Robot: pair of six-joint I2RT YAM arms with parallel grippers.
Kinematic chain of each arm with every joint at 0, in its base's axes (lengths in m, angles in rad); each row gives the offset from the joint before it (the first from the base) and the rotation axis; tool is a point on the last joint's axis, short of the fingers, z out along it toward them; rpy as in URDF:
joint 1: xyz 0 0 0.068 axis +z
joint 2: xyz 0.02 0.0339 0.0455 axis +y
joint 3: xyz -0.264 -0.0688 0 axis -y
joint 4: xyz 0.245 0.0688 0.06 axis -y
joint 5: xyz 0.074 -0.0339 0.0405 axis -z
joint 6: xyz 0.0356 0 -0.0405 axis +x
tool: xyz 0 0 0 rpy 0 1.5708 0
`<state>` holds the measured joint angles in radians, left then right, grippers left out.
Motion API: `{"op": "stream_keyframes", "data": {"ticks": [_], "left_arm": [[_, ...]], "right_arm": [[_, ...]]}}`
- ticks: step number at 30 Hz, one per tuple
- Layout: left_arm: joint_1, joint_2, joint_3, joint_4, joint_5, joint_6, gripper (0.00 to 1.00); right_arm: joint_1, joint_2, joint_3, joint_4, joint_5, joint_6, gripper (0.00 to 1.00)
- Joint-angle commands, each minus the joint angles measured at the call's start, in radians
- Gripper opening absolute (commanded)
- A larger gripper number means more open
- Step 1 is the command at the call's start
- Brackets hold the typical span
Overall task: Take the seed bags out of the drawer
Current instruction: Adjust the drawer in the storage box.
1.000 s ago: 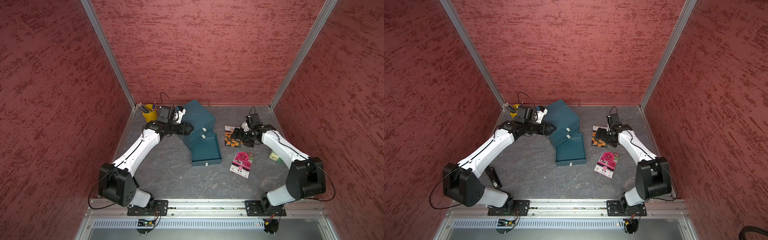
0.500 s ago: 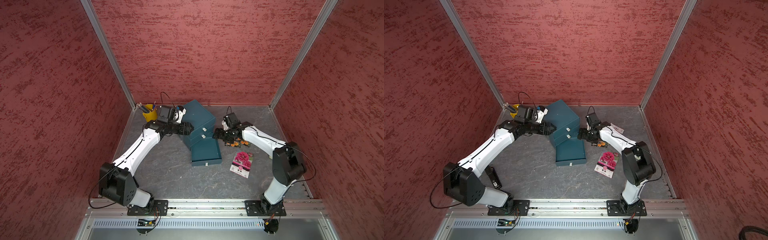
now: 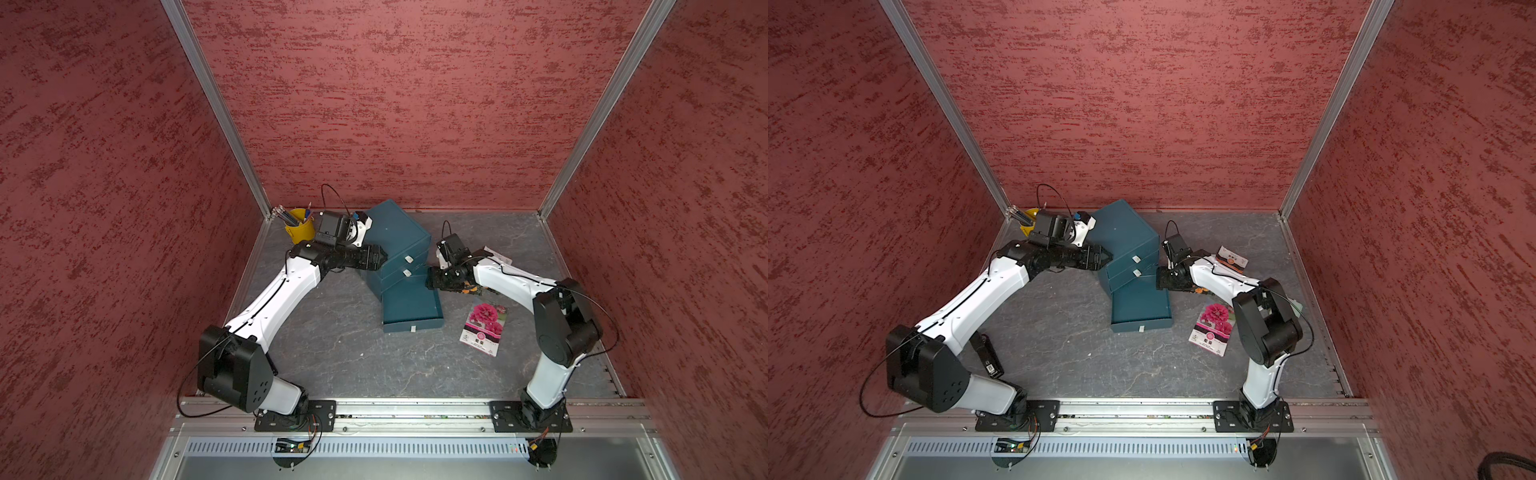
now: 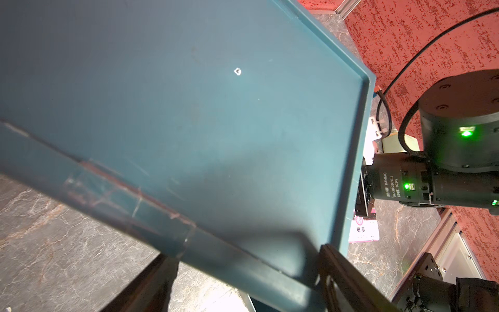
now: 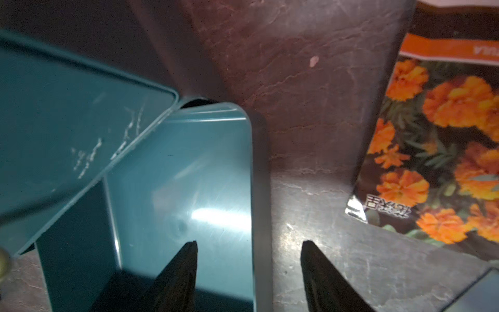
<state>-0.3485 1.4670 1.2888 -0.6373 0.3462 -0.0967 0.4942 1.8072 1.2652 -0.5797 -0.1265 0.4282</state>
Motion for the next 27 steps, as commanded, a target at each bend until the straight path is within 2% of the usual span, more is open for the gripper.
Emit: {"op": "stream_keyframes", "data": {"ticks": [1, 13, 27], "left_arm": [[-0.022, 0.042, -0.051, -0.139, -0.049, 0.070, 0.84], [-0.021, 0.037, -0.055, -0.143, -0.058, 0.071, 0.84], [-0.020, 0.027, -0.057, -0.156, -0.073, 0.082, 0.84]], "right_arm": [[0.007, 0.022, 0.011, 0.041, 0.027, -0.072, 0.57], [0.021, 0.047, 0.023, 0.063, -0.001, -0.172, 0.36], [0.041, 0.054, 0.007, 0.061, 0.027, -0.245, 0.28]]}}
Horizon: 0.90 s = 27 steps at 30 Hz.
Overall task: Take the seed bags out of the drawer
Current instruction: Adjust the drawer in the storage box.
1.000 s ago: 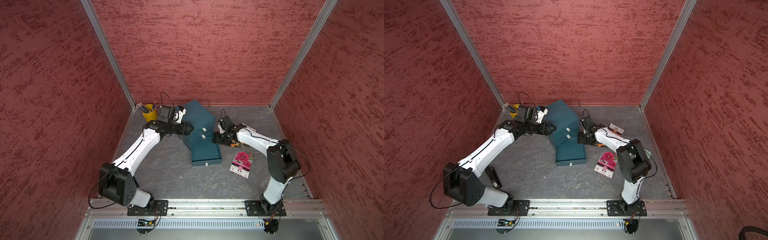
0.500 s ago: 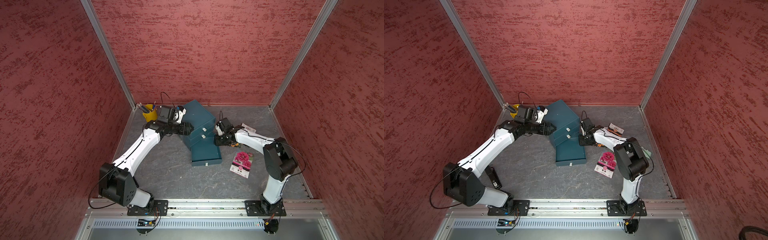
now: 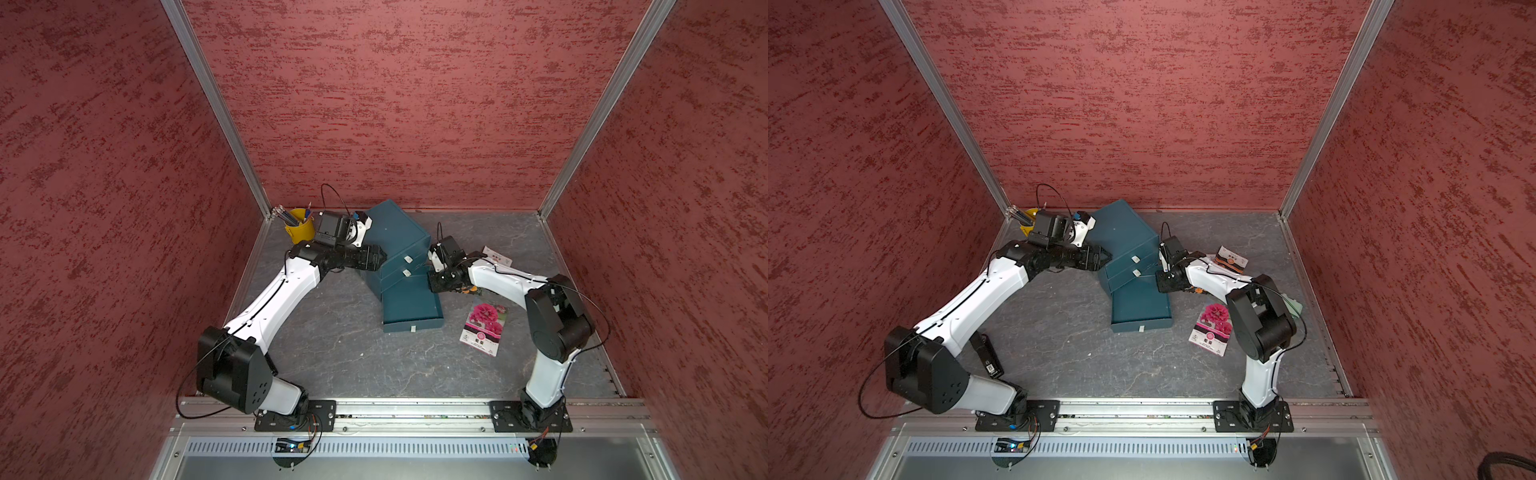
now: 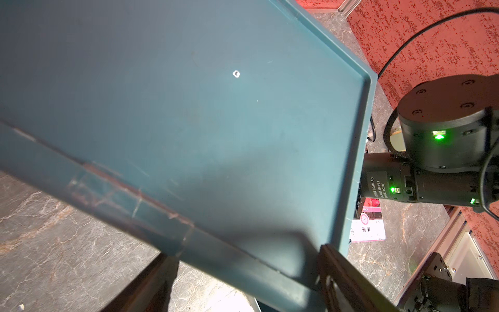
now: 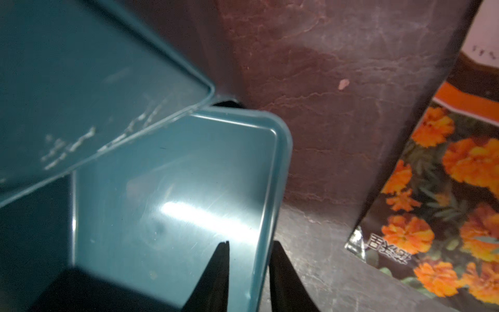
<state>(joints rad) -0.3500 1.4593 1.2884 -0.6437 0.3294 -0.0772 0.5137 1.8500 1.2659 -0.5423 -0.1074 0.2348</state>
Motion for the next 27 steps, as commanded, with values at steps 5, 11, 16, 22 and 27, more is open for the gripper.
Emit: {"op": "stream_keyframes", "data": {"ticks": [5, 11, 16, 22, 27], "left_arm": [[-0.016, 0.034, -0.055, -0.155, -0.070, 0.068, 0.84], [-0.010, 0.033, -0.052, -0.158, -0.088, 0.073, 0.84], [-0.003, 0.031, -0.044, -0.169, -0.112, 0.085, 0.84], [0.009, 0.025, -0.041, -0.180, -0.131, 0.092, 0.84], [0.010, 0.027, -0.044, -0.177, -0.128, 0.090, 0.84]], "right_arm": [[0.021, 0.000, -0.016, 0.026, 0.005, -0.082, 0.24], [0.023, -0.020, -0.051, 0.038, -0.005, -0.116, 0.20], [0.023, -0.031, -0.063, 0.050, -0.013, -0.135, 0.13], [0.027, -0.048, -0.082, 0.063, -0.017, -0.141, 0.10], [0.028, -0.048, -0.070, 0.074, 0.015, -0.136, 0.11]]}}
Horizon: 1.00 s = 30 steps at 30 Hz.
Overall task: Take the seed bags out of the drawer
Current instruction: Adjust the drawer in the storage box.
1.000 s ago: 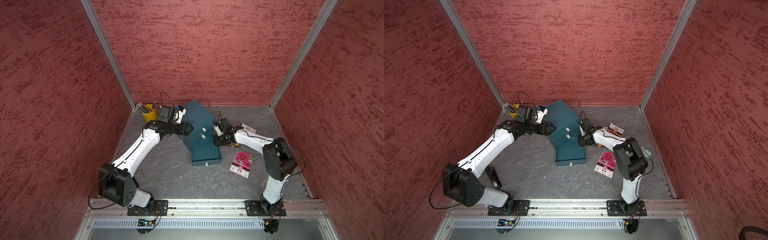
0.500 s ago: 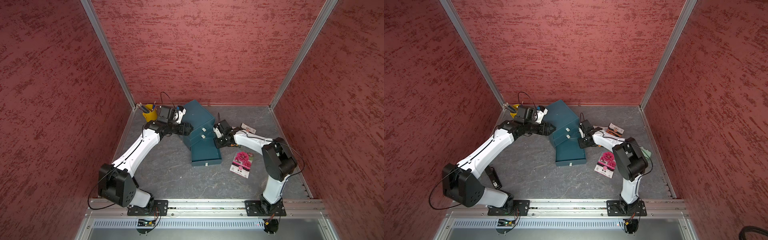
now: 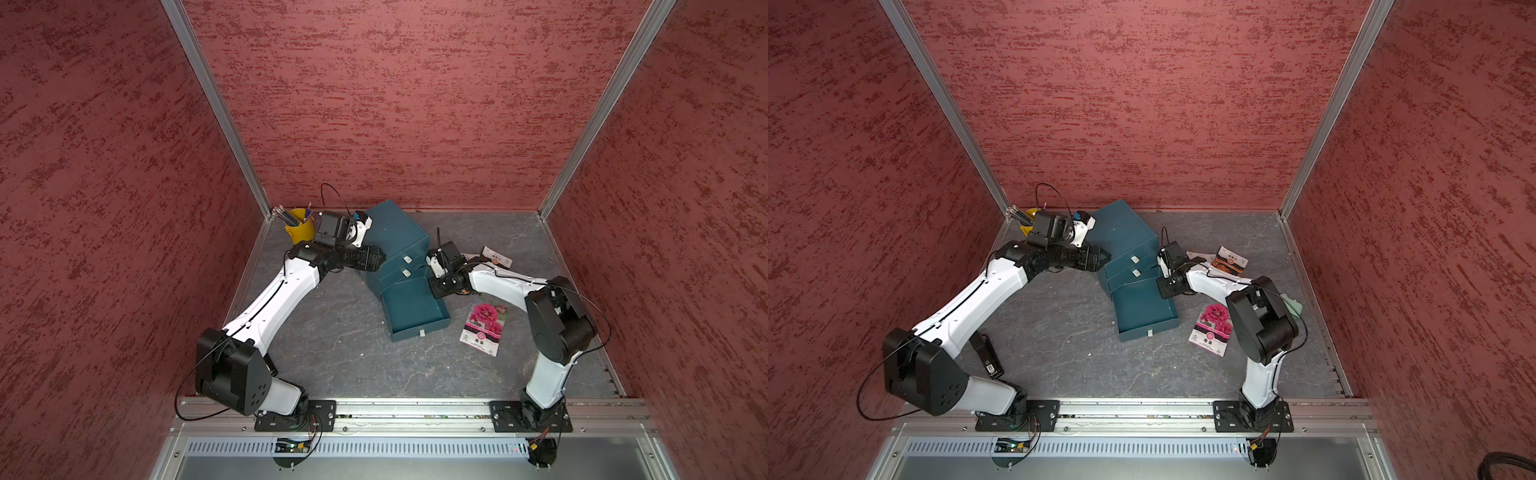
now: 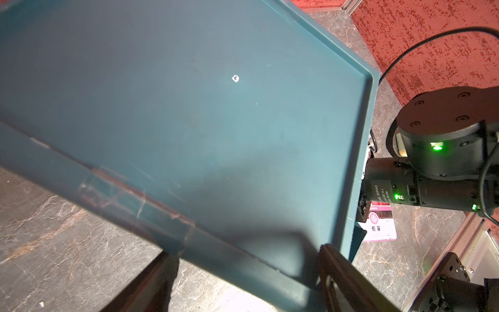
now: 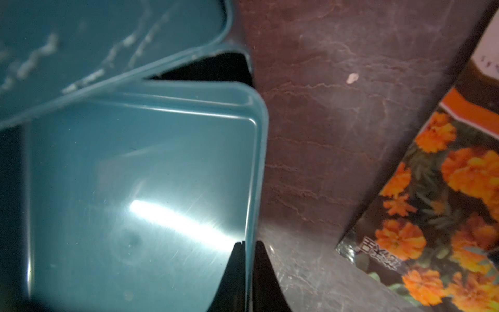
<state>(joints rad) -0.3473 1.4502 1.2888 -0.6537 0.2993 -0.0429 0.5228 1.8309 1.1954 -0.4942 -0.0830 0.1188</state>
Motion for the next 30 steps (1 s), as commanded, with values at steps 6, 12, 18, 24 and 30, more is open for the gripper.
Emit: {"op": "stream_keyframes", "data": {"ticks": [6, 12, 18, 24, 30], "left_arm": [[0.006, 0.037, -0.043, -0.173, -0.094, 0.054, 0.84], [0.007, 0.030, -0.046, -0.181, -0.099, 0.058, 0.84], [0.007, 0.027, -0.052, -0.181, -0.098, 0.054, 0.84], [0.008, 0.022, -0.050, -0.192, -0.120, 0.065, 0.84], [0.011, 0.020, -0.054, -0.192, -0.126, 0.067, 0.84]], "right_arm": [[0.017, 0.021, 0.070, 0.032, 0.022, -0.021, 0.11], [0.018, 0.065, 0.133, 0.029, 0.026, -0.027, 0.10], [0.019, 0.121, 0.172, 0.028, 0.013, -0.023, 0.10], [0.015, 0.141, 0.156, 0.048, -0.007, -0.042, 0.09], [0.012, 0.112, 0.100, 0.138, 0.023, -0.054, 0.14]]}}
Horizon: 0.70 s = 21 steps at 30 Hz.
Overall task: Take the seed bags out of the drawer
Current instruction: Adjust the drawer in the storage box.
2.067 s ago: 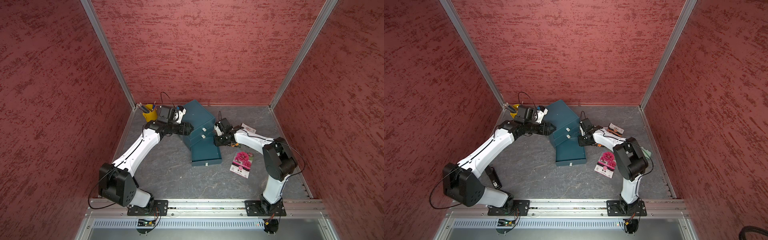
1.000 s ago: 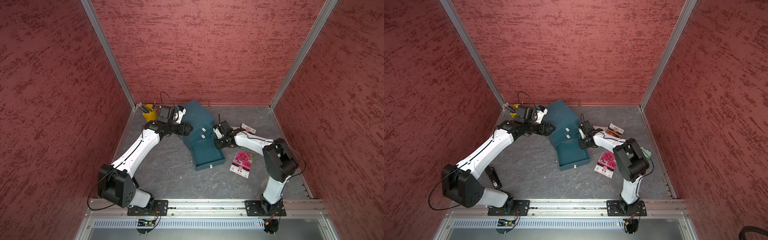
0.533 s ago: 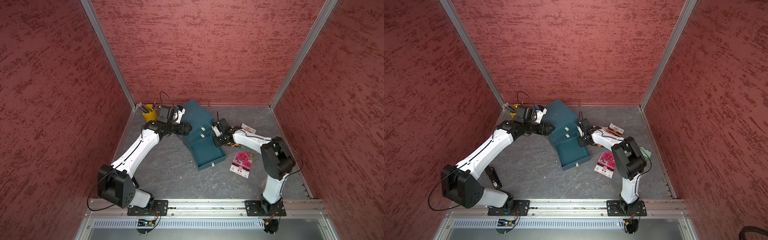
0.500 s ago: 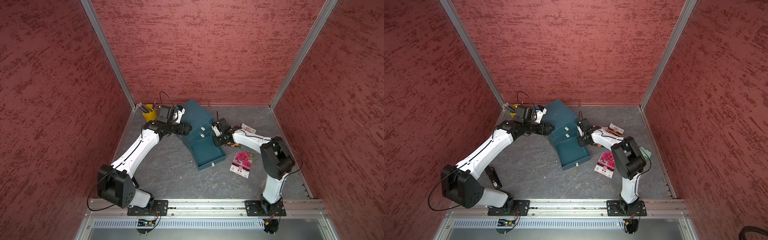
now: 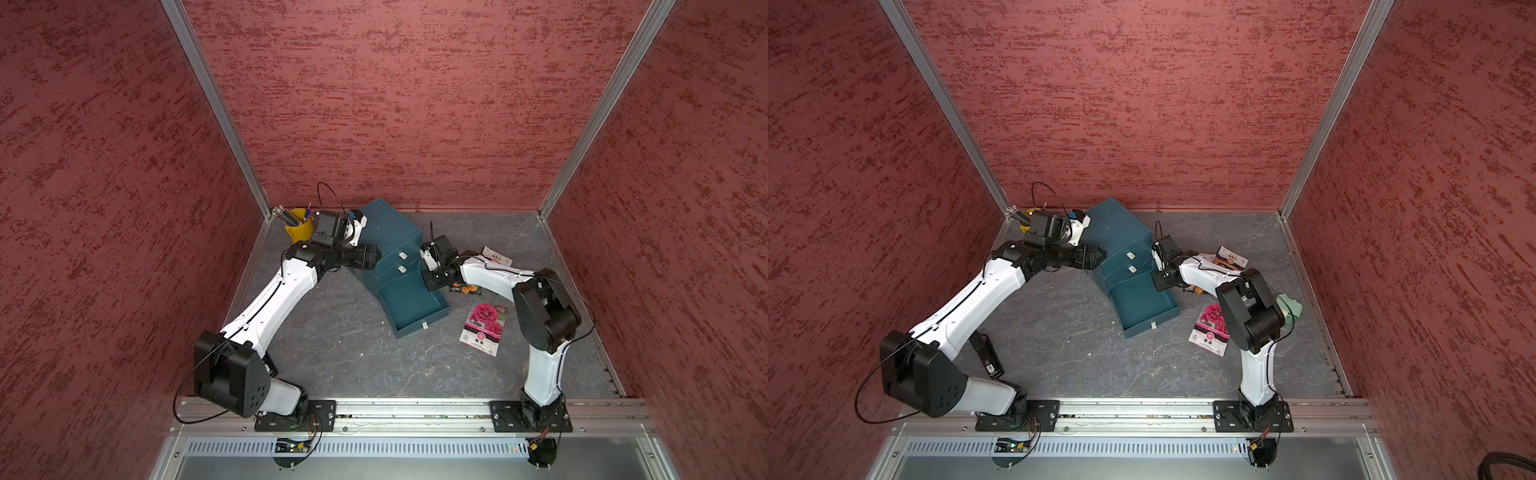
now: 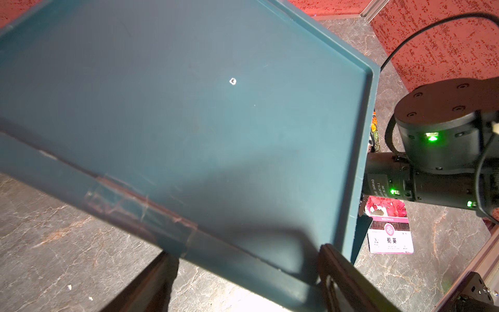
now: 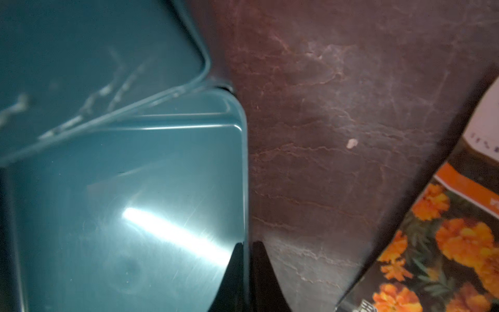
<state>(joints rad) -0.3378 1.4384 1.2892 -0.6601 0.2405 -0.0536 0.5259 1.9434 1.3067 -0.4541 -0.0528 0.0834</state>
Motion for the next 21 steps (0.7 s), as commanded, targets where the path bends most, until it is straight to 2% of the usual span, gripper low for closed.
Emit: {"op": "stream_keyframes", "data": {"ticks": [1, 2, 9, 15, 18, 21], "left_arm": [[0.001, 0.032, -0.056, -0.185, -0.066, 0.077, 0.84], [0.000, 0.033, -0.057, -0.186, -0.066, 0.078, 0.84], [-0.003, 0.032, -0.048, -0.196, -0.065, 0.078, 0.84], [-0.010, 0.041, -0.043, -0.193, -0.065, 0.073, 0.84], [-0.015, 0.049, -0.036, -0.193, -0.067, 0.071, 0.84], [-0.022, 0.054, -0.026, -0.198, -0.074, 0.074, 0.84]], "right_arm": [[0.009, 0.003, -0.006, 0.103, 0.002, -0.017, 0.14], [0.005, 0.006, 0.000, 0.109, 0.011, -0.016, 0.16], [-0.004, -0.049, -0.014, 0.172, 0.064, 0.012, 0.50], [-0.020, -0.147, -0.032, 0.123, -0.023, 0.048, 0.78], [-0.027, -0.200, -0.046, 0.051, -0.086, 0.074, 0.88], [-0.027, -0.275, -0.087, -0.031, -0.141, 0.109, 0.92]]}}
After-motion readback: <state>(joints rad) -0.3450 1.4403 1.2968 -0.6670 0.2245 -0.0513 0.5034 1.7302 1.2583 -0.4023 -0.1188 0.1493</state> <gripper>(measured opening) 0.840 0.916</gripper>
